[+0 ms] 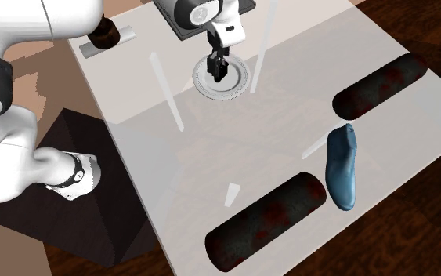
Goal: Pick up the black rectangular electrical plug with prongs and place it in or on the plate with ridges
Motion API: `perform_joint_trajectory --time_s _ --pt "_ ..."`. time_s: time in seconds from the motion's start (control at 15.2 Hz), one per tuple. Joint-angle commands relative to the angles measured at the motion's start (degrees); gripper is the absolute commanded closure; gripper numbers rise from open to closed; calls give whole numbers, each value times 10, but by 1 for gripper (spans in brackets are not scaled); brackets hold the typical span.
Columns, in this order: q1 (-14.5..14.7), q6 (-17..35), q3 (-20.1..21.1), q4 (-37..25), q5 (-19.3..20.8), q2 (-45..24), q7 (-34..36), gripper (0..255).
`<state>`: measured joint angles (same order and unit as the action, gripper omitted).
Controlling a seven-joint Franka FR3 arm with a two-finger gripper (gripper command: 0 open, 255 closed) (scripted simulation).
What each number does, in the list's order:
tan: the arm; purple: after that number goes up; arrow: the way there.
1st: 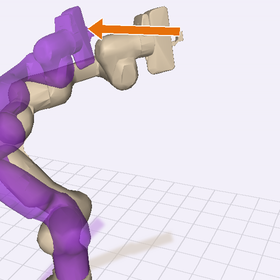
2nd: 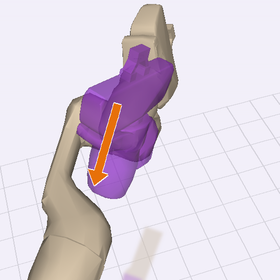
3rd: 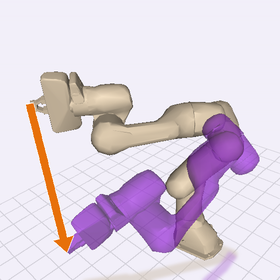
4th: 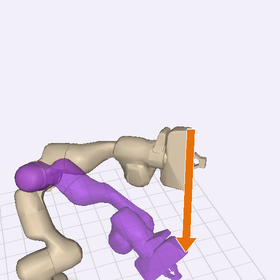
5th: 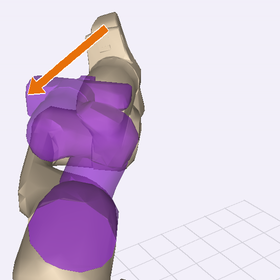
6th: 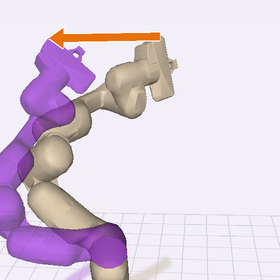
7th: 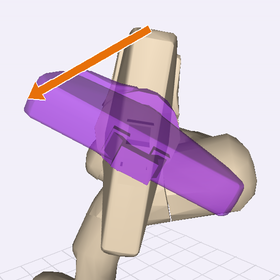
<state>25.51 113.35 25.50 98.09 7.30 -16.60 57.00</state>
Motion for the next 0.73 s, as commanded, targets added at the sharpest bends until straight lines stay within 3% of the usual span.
perform_joint_trajectory --time_s 0.0,0.13,0.66 --pt "0 -29 1 -24 -3 5 -3 0" --pt "0 -61 3 -51 -7 11 -5 0" --pt "0 -61 3 -51 -7 11 -5 0"
